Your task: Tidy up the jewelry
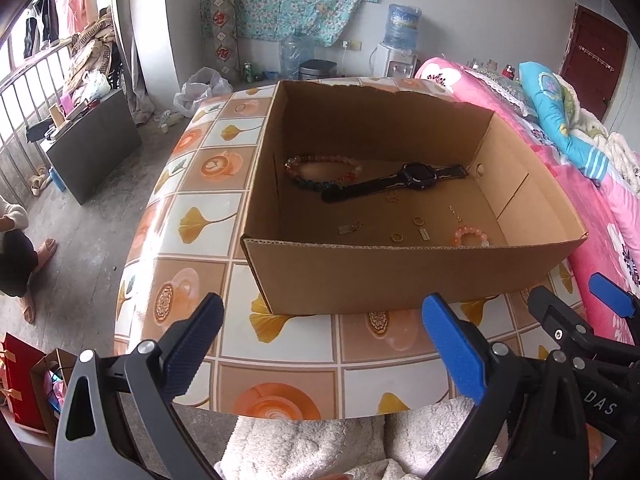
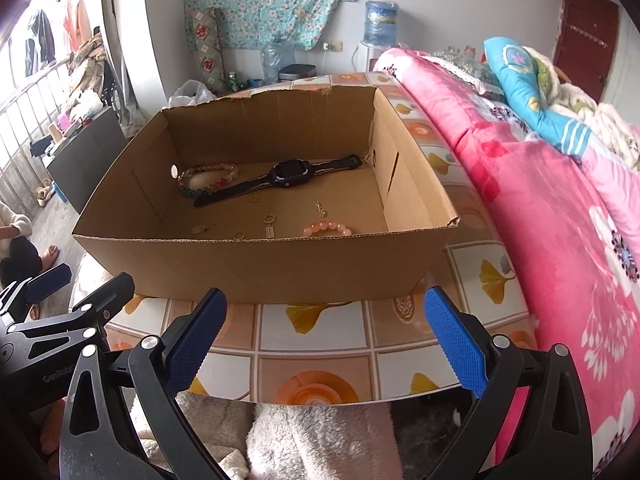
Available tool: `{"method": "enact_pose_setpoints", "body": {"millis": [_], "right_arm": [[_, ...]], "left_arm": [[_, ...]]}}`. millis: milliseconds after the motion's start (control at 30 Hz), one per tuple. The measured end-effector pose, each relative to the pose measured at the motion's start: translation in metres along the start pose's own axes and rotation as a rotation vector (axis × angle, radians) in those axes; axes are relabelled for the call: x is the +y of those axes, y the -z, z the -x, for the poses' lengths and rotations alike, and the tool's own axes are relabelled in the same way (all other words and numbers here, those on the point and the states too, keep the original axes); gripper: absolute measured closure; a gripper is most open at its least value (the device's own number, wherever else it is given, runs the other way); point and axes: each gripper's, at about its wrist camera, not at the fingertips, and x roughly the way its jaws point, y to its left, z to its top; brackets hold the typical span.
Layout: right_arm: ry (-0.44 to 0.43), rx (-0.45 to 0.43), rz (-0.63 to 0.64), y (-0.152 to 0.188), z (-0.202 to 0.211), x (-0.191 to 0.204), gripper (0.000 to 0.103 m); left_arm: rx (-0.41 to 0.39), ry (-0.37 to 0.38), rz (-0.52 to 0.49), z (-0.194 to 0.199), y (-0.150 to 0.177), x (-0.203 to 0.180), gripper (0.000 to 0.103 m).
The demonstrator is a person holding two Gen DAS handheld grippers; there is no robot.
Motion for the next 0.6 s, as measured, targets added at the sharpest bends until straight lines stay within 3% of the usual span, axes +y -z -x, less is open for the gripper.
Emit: {"method": "enact_pose_setpoints", "body": {"millis": [600], "right_arm": [[0.0, 0.006, -0.01, -0.0004, -0.0027, -0.001, 0.008]], "left_arm": [[0.02, -0.029, -0.02, -0.0064, 0.001, -0.0044, 0.006]]}}
